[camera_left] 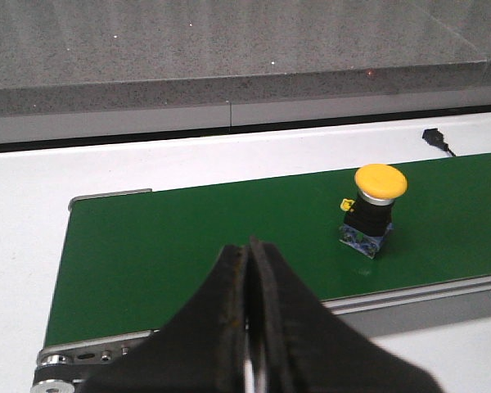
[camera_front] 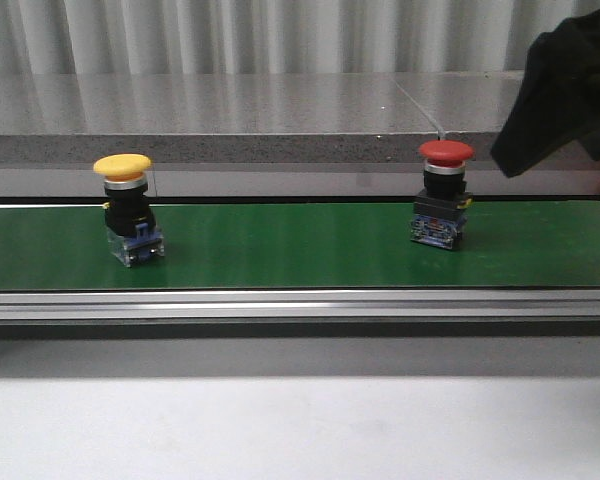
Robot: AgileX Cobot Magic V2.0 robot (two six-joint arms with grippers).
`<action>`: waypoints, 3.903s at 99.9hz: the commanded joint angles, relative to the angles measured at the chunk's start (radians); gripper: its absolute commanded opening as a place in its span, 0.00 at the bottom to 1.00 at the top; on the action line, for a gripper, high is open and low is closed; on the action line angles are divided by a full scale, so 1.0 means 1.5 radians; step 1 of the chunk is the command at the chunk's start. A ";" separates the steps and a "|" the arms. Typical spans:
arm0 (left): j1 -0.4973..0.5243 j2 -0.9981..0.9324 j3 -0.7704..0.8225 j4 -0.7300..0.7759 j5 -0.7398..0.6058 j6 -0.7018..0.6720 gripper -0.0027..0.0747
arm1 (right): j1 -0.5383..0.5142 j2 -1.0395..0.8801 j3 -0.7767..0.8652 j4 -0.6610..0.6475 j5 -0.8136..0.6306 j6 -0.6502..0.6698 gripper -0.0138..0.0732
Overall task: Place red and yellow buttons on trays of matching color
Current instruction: 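Reach the right gripper down onto the red button arriving on the belt, then grasp the red button and lower it into the red tray, then move the right gripper back over the belt onto the yellow button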
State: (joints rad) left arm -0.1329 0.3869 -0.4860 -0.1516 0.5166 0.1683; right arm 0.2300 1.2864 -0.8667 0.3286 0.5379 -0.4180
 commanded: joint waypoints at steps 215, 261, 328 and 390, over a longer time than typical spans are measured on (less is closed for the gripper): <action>-0.005 0.003 -0.018 -0.011 -0.046 0.001 0.01 | -0.578 0.344 -0.381 0.029 -0.087 0.101 0.20; -0.005 0.003 -0.018 -0.011 -0.046 0.001 0.01 | -0.578 0.459 -0.424 0.027 -0.095 0.076 0.20; -0.005 0.003 -0.018 -0.011 -0.046 0.001 0.01 | -0.578 0.465 -0.438 0.027 -0.092 0.076 0.81; -0.005 0.003 -0.018 -0.011 -0.046 0.001 0.01 | -0.519 0.204 -0.440 0.035 0.035 0.031 0.81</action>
State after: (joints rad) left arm -0.1329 0.3852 -0.4860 -0.1516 0.5179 0.1683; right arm -0.5826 1.7069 -1.4947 0.3678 0.5840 -0.3316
